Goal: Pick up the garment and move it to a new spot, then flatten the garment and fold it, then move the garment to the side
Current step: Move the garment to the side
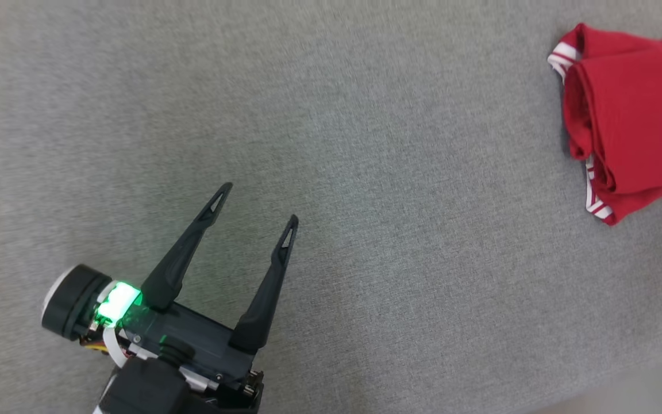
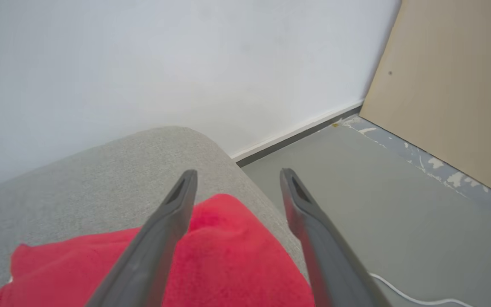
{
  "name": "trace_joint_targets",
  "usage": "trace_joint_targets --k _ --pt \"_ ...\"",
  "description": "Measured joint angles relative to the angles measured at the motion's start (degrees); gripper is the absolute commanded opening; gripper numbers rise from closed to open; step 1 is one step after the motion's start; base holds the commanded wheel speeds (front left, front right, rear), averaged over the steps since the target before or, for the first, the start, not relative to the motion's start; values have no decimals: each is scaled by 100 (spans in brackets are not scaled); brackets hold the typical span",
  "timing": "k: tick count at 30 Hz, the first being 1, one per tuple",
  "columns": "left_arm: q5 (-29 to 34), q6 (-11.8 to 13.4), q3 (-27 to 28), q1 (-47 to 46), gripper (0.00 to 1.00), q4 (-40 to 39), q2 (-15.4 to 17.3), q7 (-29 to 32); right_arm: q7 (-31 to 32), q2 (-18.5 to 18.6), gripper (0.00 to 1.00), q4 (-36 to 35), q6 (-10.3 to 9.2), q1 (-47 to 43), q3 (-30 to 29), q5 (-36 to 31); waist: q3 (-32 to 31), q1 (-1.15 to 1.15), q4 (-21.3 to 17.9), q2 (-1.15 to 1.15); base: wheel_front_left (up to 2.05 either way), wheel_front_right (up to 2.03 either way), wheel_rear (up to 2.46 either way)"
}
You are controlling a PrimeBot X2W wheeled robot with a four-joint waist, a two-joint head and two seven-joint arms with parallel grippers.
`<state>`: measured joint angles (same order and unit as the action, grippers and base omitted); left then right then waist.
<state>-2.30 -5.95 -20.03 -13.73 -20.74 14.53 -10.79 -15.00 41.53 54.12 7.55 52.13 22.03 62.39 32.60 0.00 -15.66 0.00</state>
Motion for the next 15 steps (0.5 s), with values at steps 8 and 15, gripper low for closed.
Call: trace_joint_targets --k 8,15 --pt "-482 344 281 402 100 777 -274 -212 -10 -991 100 -1540 0 -1193 -1209 -1913 -678 -1 225 0 0 0 0" --pt "-1100 542 577 750 100 1597 -599 -279 -11 -1672 100 -2361 0 -2242 -1472 -2796 -1330 -1 462 -2 0 0 0"
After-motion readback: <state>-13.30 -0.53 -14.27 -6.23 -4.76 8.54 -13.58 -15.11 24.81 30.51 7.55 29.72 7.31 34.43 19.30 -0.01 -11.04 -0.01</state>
